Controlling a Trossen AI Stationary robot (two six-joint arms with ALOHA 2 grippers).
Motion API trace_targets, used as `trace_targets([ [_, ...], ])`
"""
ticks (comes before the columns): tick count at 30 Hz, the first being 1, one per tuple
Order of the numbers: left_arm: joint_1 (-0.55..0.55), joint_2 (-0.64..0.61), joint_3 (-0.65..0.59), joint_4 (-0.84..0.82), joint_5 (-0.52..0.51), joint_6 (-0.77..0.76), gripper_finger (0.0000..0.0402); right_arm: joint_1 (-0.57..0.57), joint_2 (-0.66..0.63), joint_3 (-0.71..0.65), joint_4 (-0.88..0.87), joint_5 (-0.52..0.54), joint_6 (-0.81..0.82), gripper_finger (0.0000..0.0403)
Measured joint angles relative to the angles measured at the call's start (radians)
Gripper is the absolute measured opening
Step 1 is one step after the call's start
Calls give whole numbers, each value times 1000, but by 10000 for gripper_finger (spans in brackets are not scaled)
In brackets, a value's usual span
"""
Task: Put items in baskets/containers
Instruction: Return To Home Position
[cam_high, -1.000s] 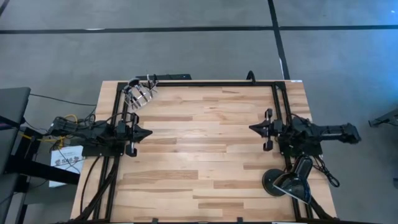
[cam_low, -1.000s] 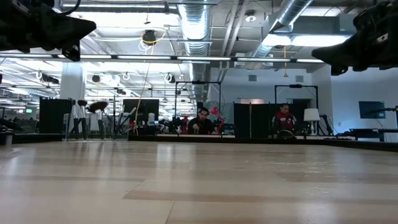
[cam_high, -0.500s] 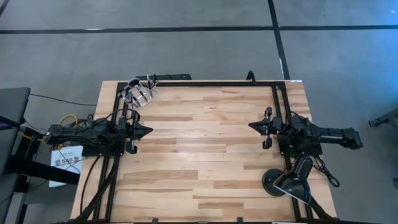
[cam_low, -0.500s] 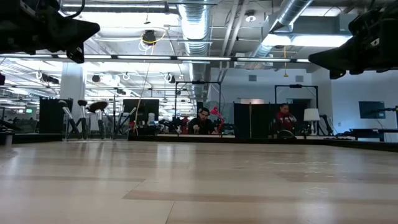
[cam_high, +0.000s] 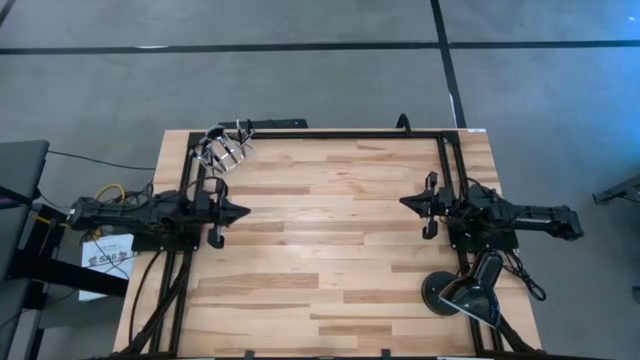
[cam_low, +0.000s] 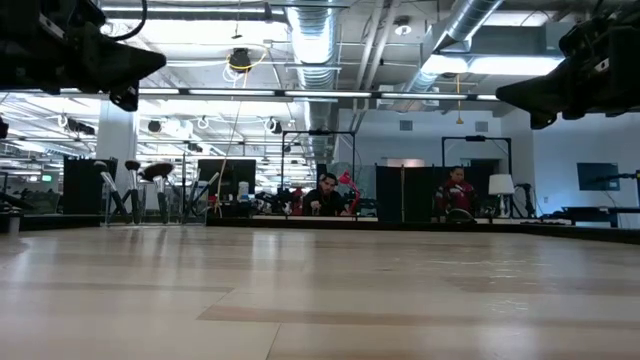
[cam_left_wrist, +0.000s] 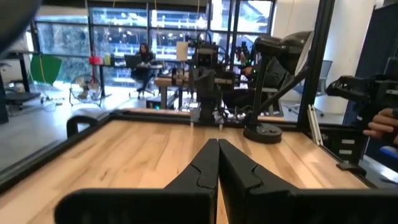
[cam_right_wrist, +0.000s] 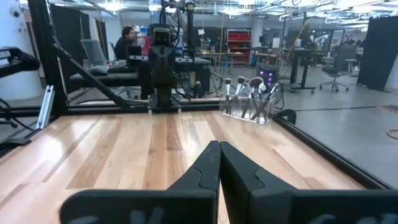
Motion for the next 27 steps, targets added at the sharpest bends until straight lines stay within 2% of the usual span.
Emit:
trace_targets([
  [15, 0, 145, 0, 3, 0, -29, 6, -1, 0, 0, 0, -1, -3, 0],
  [27, 0, 194, 0, 11, 0, -27, 6, -1, 0, -1, 0, -1, -3, 0],
])
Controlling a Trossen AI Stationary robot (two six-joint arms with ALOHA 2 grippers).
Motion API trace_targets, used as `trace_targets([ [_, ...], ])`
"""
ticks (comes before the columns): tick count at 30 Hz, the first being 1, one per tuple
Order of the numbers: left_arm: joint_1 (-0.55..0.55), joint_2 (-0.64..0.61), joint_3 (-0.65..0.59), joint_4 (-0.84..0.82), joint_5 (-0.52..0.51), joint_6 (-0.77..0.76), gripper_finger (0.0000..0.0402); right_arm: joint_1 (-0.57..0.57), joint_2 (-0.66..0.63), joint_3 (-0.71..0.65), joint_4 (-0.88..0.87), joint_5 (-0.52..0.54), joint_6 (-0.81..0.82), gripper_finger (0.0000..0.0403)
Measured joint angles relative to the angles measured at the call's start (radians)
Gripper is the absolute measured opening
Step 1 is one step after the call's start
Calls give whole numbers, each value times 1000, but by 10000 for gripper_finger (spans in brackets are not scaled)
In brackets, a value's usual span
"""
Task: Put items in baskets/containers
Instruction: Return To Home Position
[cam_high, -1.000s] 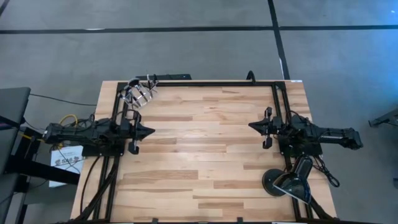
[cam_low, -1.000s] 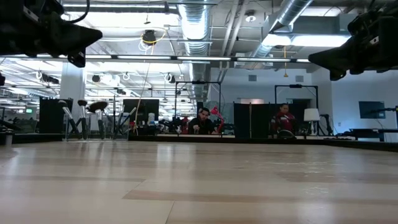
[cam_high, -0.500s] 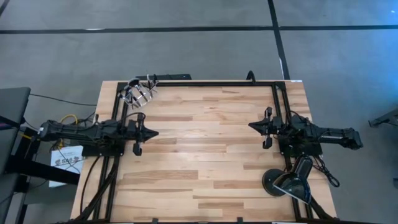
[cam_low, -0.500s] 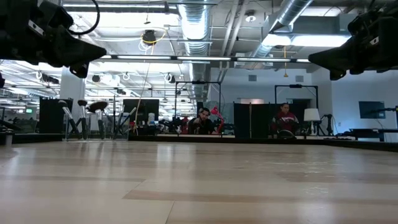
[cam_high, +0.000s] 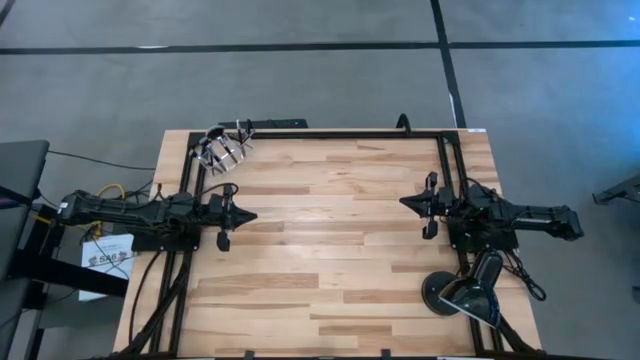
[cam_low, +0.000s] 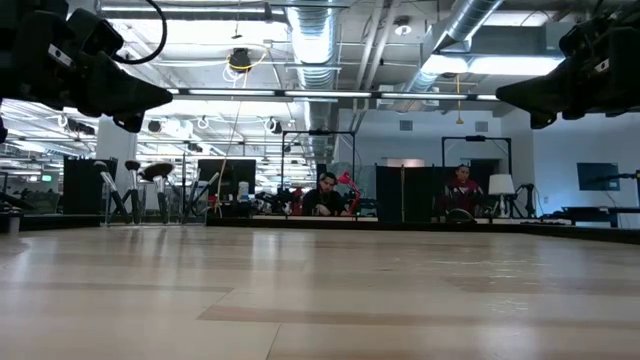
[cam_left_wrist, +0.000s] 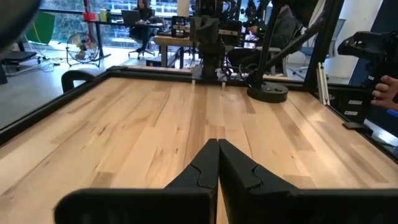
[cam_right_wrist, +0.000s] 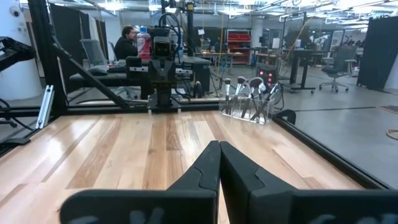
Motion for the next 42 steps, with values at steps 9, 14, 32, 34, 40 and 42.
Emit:
trace_targets([
  [9, 0, 0, 0, 1, 0, 0, 6, 0, 0, 0, 0, 0, 0, 0],
  [14, 0, 0, 0, 1, 0, 0, 6, 0, 0, 0, 0, 0, 0, 0],
  [32, 0, -74, 0, 1, 0, 0, 6, 0, 0, 0, 0, 0, 0, 0],
  [34, 0, -119, 0, 1, 0, 0, 6, 0, 0, 0, 0, 0, 0, 0],
  [40, 0, -251, 0, 2, 0, 0, 6, 0, 0, 0, 0, 0, 0, 0],
  [42, 0, -282, 1, 8, 0, 0, 6, 0, 0, 0, 0, 0, 0, 0],
])
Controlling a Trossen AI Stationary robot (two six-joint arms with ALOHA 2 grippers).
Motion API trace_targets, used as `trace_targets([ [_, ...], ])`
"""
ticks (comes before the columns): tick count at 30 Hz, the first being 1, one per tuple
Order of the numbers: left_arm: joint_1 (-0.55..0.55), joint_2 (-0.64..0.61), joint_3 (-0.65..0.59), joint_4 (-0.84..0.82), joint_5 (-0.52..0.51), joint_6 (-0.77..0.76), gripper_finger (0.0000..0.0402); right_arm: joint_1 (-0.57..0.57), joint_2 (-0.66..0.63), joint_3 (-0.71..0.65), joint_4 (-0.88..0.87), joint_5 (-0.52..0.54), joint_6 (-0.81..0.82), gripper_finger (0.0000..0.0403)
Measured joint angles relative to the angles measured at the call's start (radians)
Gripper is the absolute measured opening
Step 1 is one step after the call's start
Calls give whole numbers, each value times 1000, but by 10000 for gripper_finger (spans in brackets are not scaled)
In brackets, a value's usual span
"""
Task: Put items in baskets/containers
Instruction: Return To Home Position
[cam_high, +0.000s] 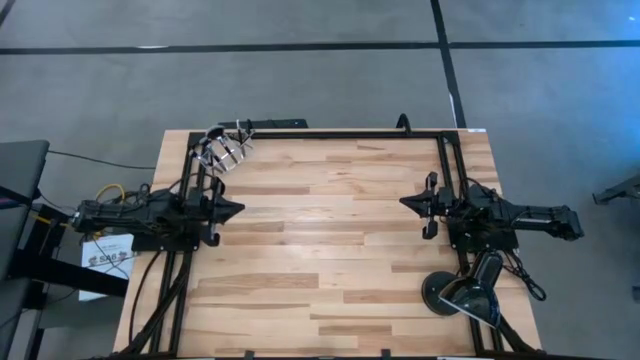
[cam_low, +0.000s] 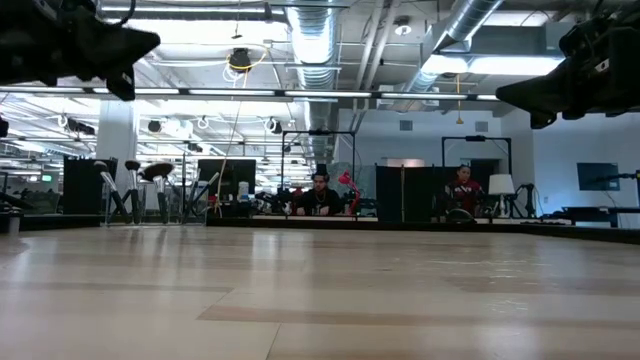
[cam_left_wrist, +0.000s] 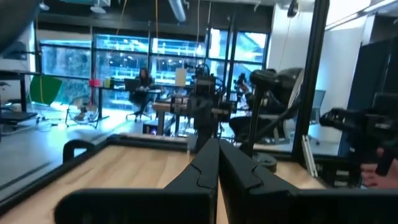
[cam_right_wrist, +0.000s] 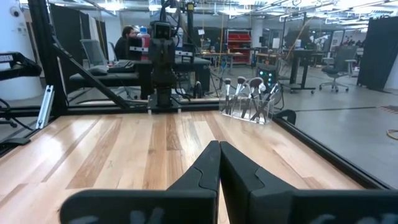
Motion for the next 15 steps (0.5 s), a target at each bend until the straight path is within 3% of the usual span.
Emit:
trace_targets([
  [15, 0, 9, 0, 56, 0, 0, 6, 0, 0, 0, 0, 1, 0, 0],
])
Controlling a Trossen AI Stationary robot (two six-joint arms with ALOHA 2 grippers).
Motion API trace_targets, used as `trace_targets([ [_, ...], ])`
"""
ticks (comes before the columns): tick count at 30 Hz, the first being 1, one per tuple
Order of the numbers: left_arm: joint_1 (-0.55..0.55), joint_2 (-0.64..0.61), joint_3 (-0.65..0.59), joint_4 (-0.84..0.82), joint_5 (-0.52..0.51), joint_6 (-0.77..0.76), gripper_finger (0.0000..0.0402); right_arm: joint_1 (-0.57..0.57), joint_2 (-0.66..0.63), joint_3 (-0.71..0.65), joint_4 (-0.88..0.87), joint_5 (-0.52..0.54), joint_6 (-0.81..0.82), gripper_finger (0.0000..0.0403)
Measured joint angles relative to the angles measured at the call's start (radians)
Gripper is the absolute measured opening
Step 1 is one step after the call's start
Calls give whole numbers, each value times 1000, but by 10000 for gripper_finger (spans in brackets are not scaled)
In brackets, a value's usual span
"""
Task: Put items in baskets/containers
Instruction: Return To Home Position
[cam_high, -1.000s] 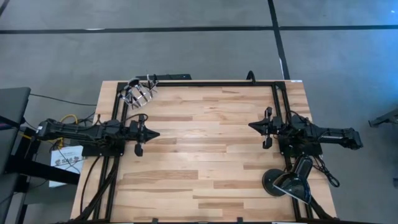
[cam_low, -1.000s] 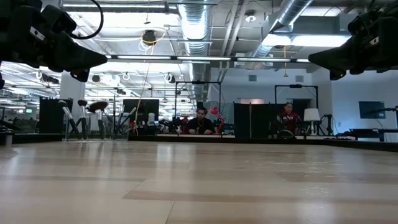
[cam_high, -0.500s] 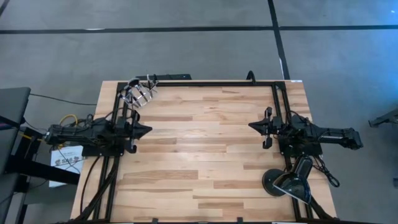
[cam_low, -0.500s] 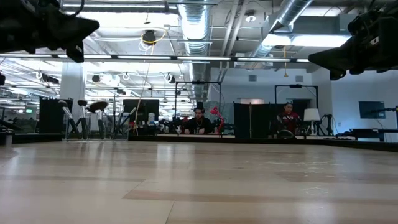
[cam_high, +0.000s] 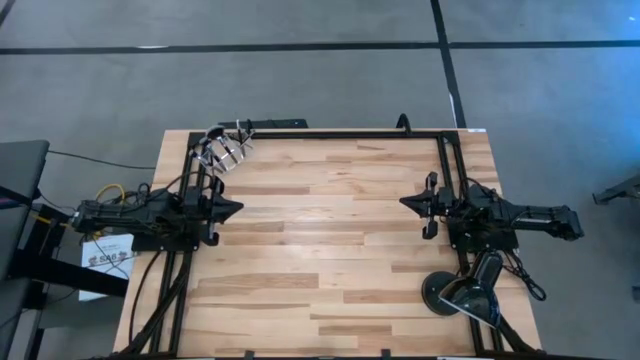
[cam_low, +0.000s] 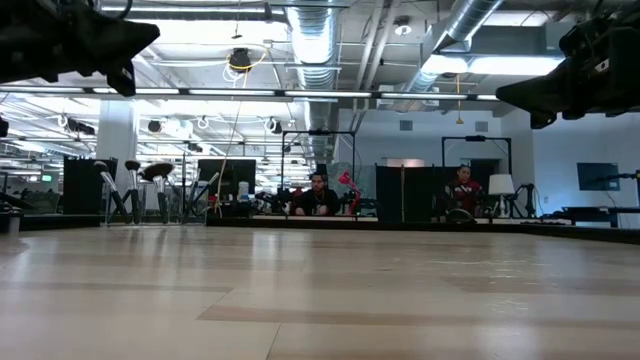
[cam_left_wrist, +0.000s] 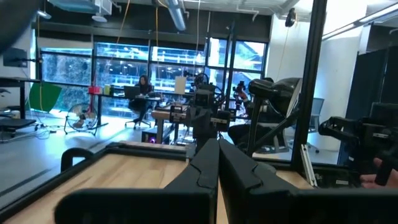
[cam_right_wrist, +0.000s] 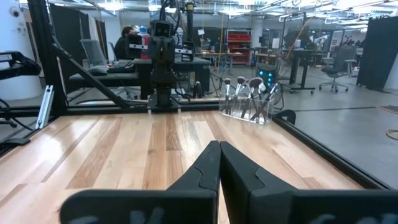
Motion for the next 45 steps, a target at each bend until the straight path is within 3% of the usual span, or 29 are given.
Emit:
trace_targets([
  [45, 0, 205, 0, 5, 0, 0, 6, 0, 0, 0, 0, 0, 0, 0],
])
